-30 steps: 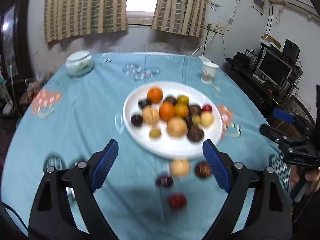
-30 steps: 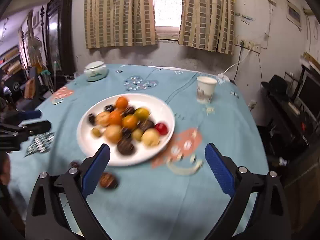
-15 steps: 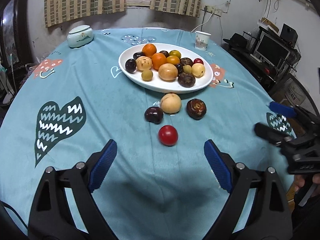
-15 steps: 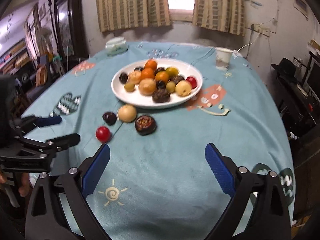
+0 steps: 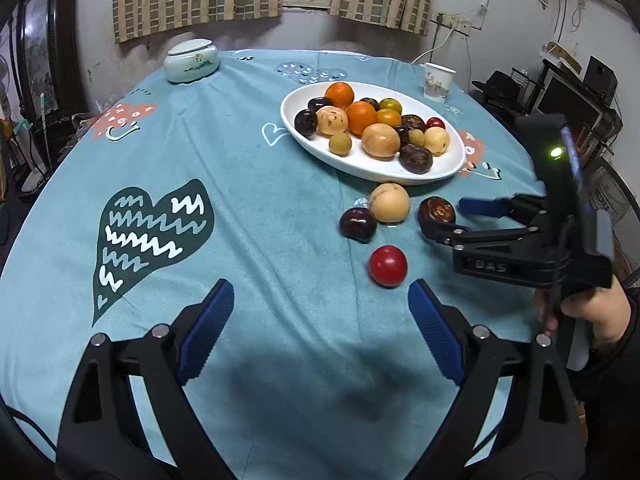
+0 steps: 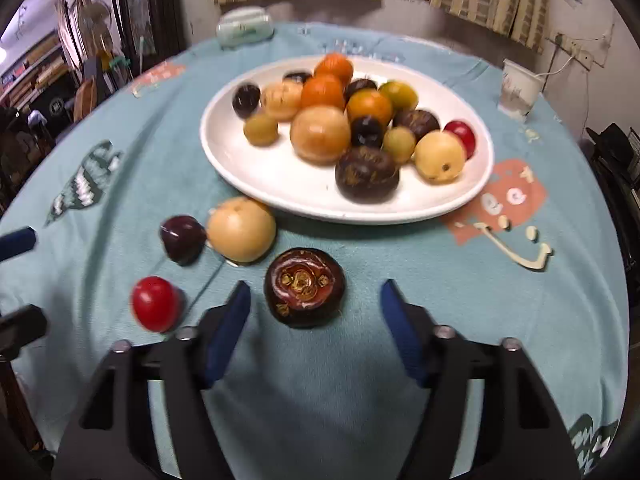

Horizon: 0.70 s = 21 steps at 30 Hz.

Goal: Organize fruits
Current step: 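Grasp a dark mangosteen with the right tool while the left tool grasps the other red tomato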

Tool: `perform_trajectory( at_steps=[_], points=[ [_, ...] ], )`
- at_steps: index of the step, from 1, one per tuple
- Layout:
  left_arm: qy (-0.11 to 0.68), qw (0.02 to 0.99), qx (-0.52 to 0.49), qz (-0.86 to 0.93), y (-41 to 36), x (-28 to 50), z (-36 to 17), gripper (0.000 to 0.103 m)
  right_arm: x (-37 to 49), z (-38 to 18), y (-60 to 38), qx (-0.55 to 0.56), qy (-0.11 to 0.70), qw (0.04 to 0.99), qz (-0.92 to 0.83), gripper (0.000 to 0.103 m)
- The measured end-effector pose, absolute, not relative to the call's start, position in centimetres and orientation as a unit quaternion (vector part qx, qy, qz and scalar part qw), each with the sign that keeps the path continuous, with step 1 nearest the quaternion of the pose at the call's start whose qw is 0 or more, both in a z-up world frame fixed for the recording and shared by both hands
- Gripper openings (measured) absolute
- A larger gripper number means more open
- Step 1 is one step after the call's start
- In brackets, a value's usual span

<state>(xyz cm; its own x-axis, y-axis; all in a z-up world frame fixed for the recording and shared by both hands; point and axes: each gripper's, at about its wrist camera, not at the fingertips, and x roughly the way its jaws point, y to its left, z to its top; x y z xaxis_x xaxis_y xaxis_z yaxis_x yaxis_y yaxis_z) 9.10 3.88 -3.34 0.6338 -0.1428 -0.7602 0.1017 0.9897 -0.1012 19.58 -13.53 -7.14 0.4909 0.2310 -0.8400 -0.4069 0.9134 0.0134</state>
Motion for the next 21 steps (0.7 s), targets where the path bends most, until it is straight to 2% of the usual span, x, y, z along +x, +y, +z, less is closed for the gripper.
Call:
perform_trajectory(
  at_steps=[1,10,12,14,15,16,21],
  points=[
    [0.423,0.903,-0.025,-0.068,3.8,9.2,-3.4,0.09,19.8,-7.3,-13.5,-0.089,0.469,0.858,0.188,0.043],
    [0.424,0.9,-0.001,-0.101,0.5,10.2,-4.6,0.09,12.8,-3.2,-17.4,-0.048,0.427,0.884,0.187,0.043],
    [0.426,0.898,0.008,-0.11,-0.7,10.6,-5.3,0.082,10.6,-3.0,-19.1,-0.027,0.422,0.887,0.184,0.043],
    [0.433,0.893,0.023,-0.119,-1.7,11.3,-6.0,0.057,9.5,-3.2,-20.2,-0.011,0.425,0.886,0.184,0.043],
    [0.438,0.89,0.03,-0.119,-2.1,11.6,-6.4,0.05,9.1,-3.4,-20.6,-0.005,0.426,0.886,0.183,0.043],
    [0.447,0.886,0.033,-0.121,-2.4,12.1,-6.8,0.038,8.8,-3.4,-21.1,0.0,0.427,0.886,0.181,0.043],
    [0.452,0.884,0.021,-0.118,-2.6,12.9,-7.5,0.03,8.2,-2.9,-22.0,0.011,0.42,0.889,0.181,0.043]
  ],
)
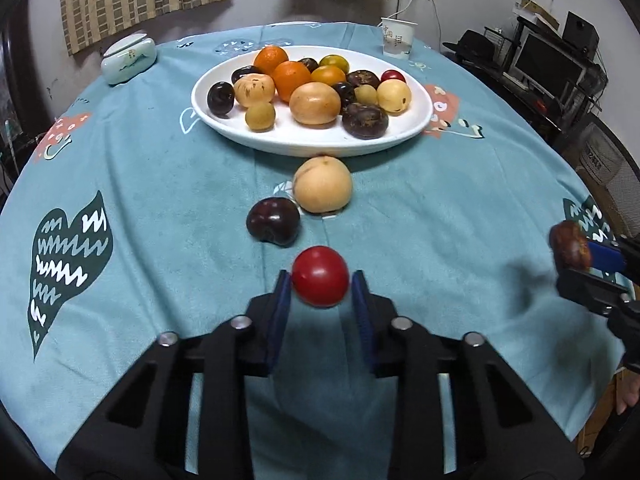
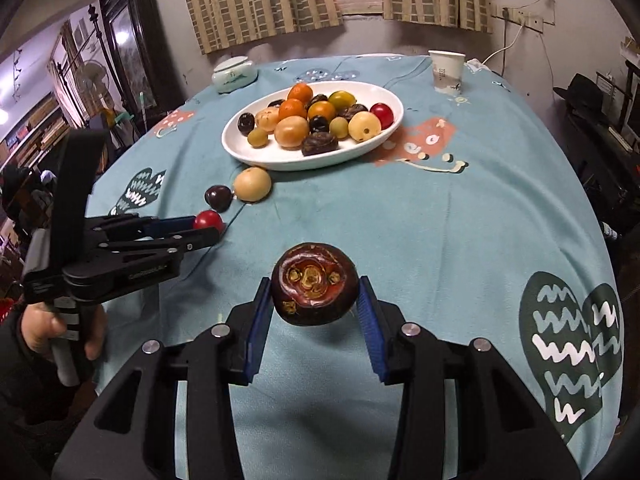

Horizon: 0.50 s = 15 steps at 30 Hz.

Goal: Organize fruits
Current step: 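Grasp a dark mangosteen with the right tool while the left tool grasps the other red tomato, then carry the mangosteen and tomato onto the plate and open both tools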

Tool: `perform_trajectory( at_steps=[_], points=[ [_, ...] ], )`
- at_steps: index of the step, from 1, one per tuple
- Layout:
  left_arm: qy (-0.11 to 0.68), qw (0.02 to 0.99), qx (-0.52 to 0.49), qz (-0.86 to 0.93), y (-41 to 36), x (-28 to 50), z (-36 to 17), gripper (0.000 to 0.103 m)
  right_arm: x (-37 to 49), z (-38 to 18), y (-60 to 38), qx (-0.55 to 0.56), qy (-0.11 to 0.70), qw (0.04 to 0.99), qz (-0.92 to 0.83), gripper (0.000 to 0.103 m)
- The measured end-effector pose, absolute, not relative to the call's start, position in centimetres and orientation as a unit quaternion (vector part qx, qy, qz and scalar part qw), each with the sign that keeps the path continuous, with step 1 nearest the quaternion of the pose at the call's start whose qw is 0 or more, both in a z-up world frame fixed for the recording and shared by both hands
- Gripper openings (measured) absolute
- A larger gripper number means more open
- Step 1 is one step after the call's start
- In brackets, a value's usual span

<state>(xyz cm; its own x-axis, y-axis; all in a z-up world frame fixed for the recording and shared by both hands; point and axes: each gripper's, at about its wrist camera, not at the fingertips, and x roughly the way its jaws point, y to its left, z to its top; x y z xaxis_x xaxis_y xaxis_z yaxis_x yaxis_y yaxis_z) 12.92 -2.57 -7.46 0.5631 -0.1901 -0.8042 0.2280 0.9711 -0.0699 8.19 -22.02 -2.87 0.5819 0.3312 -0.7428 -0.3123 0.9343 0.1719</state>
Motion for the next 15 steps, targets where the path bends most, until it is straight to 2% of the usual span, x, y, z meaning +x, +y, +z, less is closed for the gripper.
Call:
perform_trajectory(
  at_steps=[15],
  points=[
    [0.439,0.89,0.007,-0.122,-1.7,12.0,-6.5,0.029,8.0,-1.9,-21.5,0.018,0.413,0.892,0.185,0.043]
  ],
)
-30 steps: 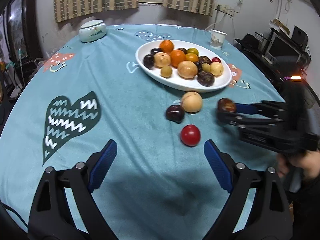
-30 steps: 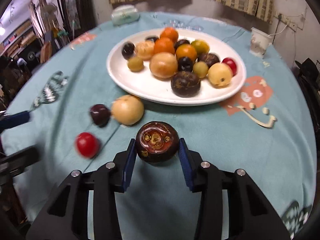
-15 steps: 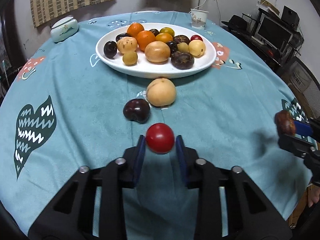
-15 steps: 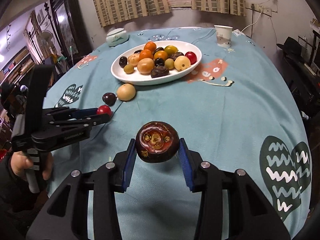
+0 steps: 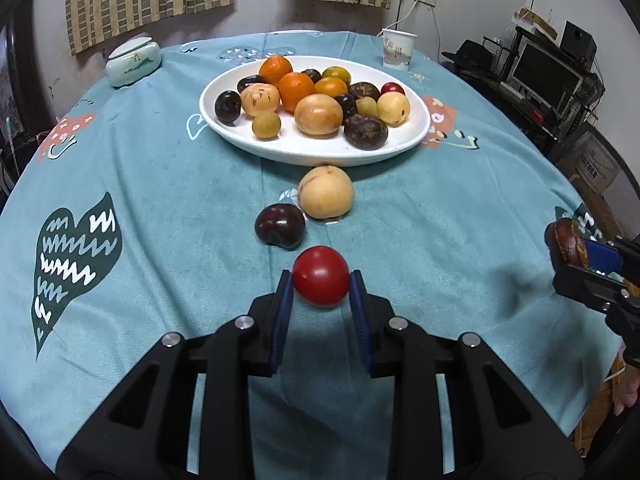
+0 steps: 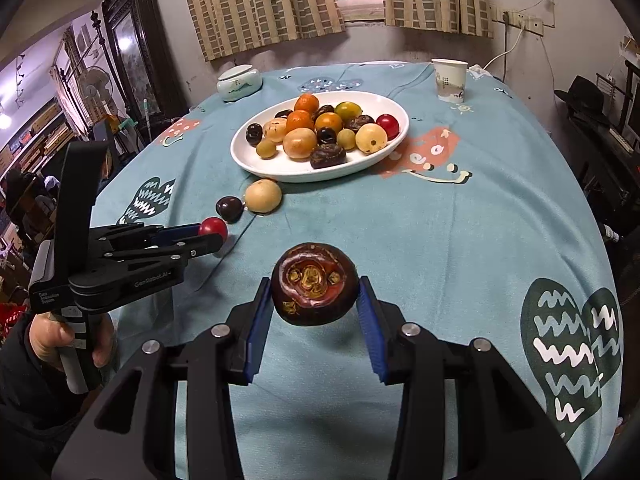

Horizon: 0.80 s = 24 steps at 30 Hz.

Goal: Organize fruits
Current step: 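Carry the mangosteen and tomato onto the plate and open both tools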

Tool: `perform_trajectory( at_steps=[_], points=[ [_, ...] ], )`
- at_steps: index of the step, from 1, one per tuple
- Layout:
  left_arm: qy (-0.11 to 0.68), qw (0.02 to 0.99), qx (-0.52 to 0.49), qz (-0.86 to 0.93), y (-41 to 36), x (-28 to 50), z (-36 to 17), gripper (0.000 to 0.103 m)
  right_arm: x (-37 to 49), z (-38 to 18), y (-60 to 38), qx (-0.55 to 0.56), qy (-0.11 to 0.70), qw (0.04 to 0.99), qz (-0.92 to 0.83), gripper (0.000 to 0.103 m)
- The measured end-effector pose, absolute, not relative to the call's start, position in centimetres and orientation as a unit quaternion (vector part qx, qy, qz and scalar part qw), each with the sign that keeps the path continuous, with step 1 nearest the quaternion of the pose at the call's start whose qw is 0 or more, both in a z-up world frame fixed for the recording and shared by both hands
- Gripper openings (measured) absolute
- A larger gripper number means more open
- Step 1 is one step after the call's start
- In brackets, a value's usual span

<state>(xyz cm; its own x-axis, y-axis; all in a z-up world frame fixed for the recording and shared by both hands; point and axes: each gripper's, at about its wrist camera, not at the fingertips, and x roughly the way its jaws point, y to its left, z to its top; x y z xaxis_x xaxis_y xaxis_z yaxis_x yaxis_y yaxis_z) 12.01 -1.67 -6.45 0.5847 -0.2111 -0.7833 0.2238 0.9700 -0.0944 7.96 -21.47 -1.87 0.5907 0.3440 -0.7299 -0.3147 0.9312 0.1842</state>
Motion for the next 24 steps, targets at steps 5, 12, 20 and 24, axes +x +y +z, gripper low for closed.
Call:
perform_trajectory(
  at_steps=[5,12,20,24],
  points=[
    [0.421,0.899,0.002,-0.124,-1.1,11.3,-4.9,0.029,8.0,-1.7,-21.2,0.017,0.414,0.891,0.187,0.043],
    [0.409,0.904,-0.002,-0.128,-0.8,11.2,-3.5,0.029,8.5,-1.7,-20.7,0.017,0.417,0.888,0.192,0.043],
    [0.393,0.909,0.021,-0.135,-1.6,13.9,-1.4,0.029,12.9,-0.6,-19.8,-0.004,0.421,0.884,0.204,0.043],
    [0.392,0.909,0.027,-0.136,-1.5,18.1,0.3,0.029,17.9,0.1,-18.8,-0.02,0.429,0.88,0.206,0.043]
  ],
)
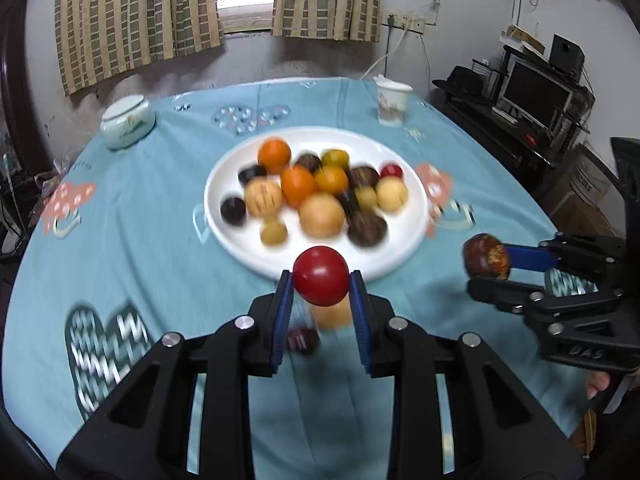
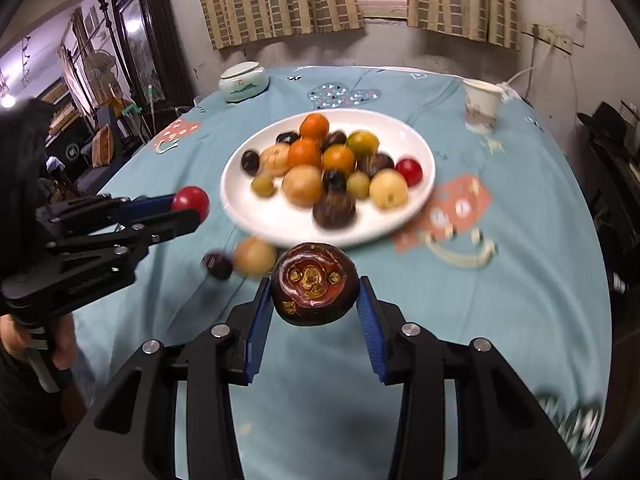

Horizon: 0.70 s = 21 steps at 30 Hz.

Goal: Organize fruits
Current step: 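Carry the mangosteen and tomato onto the plate and open both tools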

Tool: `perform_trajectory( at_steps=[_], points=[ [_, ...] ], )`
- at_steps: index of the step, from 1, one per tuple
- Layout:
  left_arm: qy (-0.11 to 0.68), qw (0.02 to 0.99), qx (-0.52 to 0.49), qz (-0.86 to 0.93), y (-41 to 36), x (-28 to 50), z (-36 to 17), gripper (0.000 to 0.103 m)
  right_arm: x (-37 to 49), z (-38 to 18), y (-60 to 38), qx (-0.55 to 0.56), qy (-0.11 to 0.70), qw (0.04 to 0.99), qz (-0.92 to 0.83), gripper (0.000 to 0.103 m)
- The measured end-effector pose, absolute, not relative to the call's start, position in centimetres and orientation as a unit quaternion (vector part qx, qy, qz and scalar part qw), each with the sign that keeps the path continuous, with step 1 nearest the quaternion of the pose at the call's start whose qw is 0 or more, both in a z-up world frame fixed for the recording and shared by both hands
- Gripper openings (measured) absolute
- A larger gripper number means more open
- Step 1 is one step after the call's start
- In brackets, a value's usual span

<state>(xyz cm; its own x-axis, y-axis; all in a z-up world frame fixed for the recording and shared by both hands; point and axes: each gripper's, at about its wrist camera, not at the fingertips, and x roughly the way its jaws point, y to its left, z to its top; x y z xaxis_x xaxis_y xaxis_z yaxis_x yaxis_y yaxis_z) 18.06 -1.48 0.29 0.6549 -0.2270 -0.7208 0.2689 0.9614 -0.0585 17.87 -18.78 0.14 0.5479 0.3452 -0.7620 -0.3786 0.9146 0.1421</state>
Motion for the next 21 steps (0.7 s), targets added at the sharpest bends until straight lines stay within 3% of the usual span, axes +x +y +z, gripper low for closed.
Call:
perform_trajectory(
  at_steps=[7,18,19,20,21],
  points=[
    [0.421,0.898,0.021,-0.127,-1.1,25.7,-0.1,0.029,25.2,-1.4,-18.2,-0.024,0.448,0.874,0.185,0.042],
    [0.447,0.885,0.02,-0.132,-1.6,28.8,-3.0,0.03,27.4,-3.6,-18.2,-0.014,0.45,0.873,0.185,0.043],
    [0.448,0.884,0.019,-0.129,-1.6,28.9,-3.1,0.031,27.5,-3.5,-18.1,-0.015,0.446,0.876,0.185,0.047],
    [0.451,0.883,0.017,-0.127,-1.5,29.1,-3.1,0.041,27.5,-3.3,-17.9,-0.021,0.437,0.88,0.185,0.06],
    [0.453,0.882,0.013,-0.128,-1.4,29.1,-3.0,0.052,27.5,-3.1,-17.8,-0.028,0.43,0.884,0.184,0.065]
  ],
)
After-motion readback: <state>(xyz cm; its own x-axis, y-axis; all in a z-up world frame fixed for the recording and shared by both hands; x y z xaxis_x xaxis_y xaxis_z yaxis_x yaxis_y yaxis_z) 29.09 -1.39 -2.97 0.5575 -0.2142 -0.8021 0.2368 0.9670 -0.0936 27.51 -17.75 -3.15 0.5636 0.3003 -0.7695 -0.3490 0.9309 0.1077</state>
